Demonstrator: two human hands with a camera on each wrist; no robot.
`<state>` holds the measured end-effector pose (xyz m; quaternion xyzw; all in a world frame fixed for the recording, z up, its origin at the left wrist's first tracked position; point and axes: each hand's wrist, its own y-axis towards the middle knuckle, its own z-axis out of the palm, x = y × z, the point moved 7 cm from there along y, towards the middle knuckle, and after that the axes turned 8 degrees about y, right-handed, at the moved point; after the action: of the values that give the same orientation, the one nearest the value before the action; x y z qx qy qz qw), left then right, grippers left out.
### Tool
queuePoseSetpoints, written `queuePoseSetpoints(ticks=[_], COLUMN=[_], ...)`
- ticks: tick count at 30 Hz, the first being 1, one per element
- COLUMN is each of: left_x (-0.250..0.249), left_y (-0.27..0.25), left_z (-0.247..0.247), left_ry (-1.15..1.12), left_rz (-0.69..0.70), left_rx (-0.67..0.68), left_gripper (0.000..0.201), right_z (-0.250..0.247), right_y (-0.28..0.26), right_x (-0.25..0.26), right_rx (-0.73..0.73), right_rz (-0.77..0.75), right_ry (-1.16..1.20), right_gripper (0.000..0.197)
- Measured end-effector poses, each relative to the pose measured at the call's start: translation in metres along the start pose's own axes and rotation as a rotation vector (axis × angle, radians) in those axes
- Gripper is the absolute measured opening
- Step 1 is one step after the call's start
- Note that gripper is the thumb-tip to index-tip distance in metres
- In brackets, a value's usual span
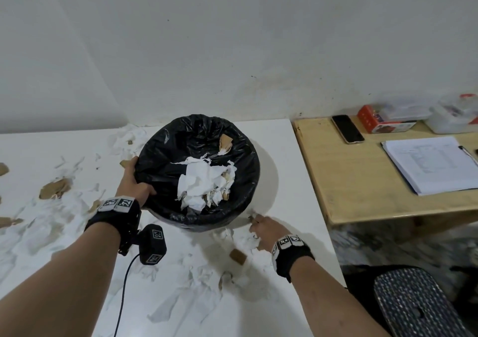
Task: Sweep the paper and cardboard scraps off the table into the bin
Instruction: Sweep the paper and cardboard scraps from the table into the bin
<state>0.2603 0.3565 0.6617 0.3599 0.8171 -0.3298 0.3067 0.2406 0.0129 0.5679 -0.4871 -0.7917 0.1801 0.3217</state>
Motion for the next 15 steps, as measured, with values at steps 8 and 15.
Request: queuePoseSetpoints(ticks=[8, 15], left_x=[0.018, 0.025], left_y=[-0.005, -0.016], left_z=[-0.017, -0.041], left_ry=[-0.002, 0.007], left_rz=[0.017, 0.004], left_rx=[0.026, 0.034], left_gripper=[0.096, 0.102], right_z=[-0.007, -0.089], right_y=[-0.018, -0.072], right_x=[-0.012, -0.002], right_rx=[-0.216, -0.516], right_rz=[0.157, 0.201], right_ry=[0.274, 0.390], right_gripper=[0.035, 0.030])
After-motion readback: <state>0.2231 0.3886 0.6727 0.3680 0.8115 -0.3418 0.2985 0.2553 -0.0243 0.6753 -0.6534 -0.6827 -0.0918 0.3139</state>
